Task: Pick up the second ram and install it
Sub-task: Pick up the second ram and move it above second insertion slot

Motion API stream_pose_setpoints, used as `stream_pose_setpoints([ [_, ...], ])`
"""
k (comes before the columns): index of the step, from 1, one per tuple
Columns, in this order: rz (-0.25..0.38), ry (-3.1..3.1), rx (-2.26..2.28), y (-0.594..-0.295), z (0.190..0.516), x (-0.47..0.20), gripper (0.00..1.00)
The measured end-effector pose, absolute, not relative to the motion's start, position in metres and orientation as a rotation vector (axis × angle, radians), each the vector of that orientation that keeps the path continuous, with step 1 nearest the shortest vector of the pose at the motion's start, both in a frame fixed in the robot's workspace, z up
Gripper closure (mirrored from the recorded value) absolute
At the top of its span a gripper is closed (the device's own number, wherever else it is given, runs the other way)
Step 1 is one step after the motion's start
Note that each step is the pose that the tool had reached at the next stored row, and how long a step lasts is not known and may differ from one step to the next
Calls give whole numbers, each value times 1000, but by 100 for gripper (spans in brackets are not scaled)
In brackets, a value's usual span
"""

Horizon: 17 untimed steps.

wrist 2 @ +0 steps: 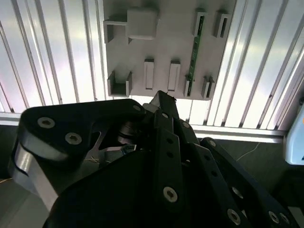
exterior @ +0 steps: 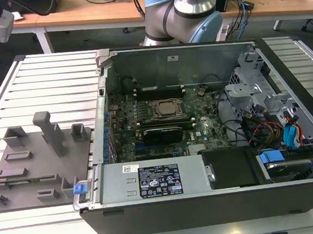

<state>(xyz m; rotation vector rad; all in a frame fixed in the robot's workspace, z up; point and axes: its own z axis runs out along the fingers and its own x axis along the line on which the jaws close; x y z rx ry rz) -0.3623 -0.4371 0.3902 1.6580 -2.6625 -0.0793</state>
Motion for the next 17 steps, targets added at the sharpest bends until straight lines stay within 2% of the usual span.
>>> stream_pose_setpoints([
  [17,-78,-2499,1889,-437,390,-362,89],
])
